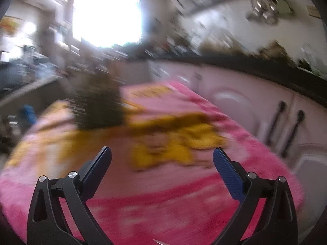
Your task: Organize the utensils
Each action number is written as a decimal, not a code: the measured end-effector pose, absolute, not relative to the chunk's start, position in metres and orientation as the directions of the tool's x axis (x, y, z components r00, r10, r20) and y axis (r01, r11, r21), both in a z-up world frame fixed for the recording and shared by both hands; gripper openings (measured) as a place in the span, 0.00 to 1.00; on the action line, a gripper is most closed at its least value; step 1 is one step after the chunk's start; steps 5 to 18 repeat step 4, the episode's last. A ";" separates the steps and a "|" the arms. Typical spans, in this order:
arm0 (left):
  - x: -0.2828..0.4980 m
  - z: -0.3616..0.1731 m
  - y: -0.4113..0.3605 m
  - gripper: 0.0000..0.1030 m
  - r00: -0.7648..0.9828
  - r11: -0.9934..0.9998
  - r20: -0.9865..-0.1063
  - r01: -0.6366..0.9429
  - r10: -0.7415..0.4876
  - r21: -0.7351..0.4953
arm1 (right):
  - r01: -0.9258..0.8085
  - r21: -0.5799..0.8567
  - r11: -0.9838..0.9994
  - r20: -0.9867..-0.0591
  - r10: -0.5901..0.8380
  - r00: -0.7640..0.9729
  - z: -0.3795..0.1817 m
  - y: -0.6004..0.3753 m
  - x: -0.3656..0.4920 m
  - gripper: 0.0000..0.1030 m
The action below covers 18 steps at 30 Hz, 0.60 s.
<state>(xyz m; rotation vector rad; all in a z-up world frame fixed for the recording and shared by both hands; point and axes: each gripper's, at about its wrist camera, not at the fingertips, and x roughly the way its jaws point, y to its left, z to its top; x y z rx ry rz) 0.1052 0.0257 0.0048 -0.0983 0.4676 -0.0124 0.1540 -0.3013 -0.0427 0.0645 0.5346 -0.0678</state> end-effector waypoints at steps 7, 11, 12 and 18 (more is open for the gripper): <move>0.194 0.000 0.082 0.89 0.809 0.989 -0.572 -0.148 0.135 0.024 | 0.239 0.016 0.971 -0.704 -0.158 0.692 -0.065 -0.356 0.237 0.94; 0.194 0.000 0.082 0.89 0.809 0.989 -0.572 -0.148 0.135 0.024 | 0.239 0.016 0.971 -0.704 -0.158 0.692 -0.065 -0.356 0.237 0.94; 0.194 0.000 0.082 0.89 0.809 0.989 -0.572 -0.148 0.135 0.024 | 0.239 0.016 0.971 -0.704 -0.158 0.692 -0.065 -0.356 0.237 0.94; 0.194 0.000 0.082 0.89 0.809 0.989 -0.572 -0.148 0.135 0.024 | 0.239 0.016 0.971 -0.704 -0.158 0.692 -0.065 -0.356 0.237 0.94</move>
